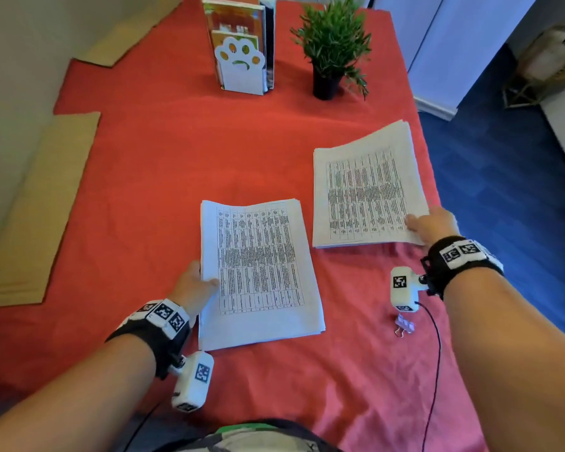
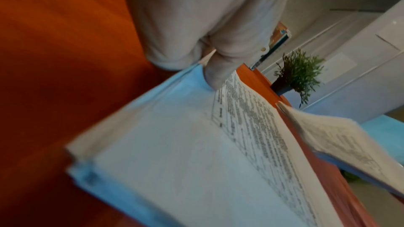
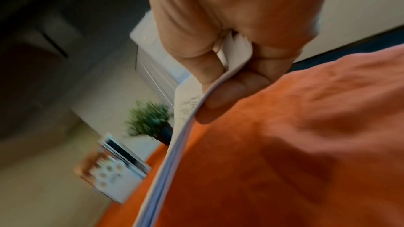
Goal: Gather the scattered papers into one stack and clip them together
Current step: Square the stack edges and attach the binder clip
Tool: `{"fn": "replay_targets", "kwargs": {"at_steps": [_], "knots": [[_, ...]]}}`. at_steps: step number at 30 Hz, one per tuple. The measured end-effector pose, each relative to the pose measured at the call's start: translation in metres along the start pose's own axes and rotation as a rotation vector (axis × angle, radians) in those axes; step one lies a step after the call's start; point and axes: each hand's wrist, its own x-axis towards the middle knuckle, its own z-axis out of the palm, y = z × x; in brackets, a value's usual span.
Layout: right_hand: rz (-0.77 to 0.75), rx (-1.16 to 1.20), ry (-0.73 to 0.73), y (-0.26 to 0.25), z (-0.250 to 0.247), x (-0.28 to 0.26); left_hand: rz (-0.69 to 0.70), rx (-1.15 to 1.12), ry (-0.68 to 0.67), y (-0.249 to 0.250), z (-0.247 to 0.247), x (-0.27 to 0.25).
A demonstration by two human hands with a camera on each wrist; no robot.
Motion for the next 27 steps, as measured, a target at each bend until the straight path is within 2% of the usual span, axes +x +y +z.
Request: {"fn": "replay_targets", "kwargs": {"at_steps": [4, 7, 13, 15, 18, 21, 23, 25, 27], "knots": [[-0.037, 0.267, -0.091, -0.018, 0.011, -0.016, -0.027, 0.013, 0.021, 0.001, -0.014, -0.002], [-0.055, 0.412, -0.241, -0.028, 0.042, -0.058, -0.046, -0.041, -0.001, -0.002, -0.016, -0.001], [-0.009, 0.339, -0.394, -0.004, 0.123, -0.153, -0.025, -0.219, 0.027, 0.021, -0.011, -0.012], [-0.057, 0.238, -0.407, 0.005, 0.136, -0.17, -0.005, -0.163, 0.021, 0.021, -0.011, -0.014], [-0.121, 0.06, -0.41, 0.011, 0.142, -0.18, -0.002, -0.035, 0.067, 0.017, -0.011, -0.017], [-0.249, -0.131, -0.326, 0.016, 0.142, -0.172, 0.08, -0.078, 0.096, 0.016, -0.01, -0.022], [-0.211, 0.007, -0.301, 0.009, 0.137, -0.162, 0.178, -0.153, 0.1, 0.017, -0.013, -0.027], [-0.113, 0.361, -0.361, -0.01, 0.121, -0.161, 0.261, -0.234, 0.061, 0.022, -0.02, -0.031], [-0.103, 0.662, -0.417, -0.029, 0.108, -0.159, 0.341, -0.286, 0.01, 0.028, -0.026, -0.036]]}}
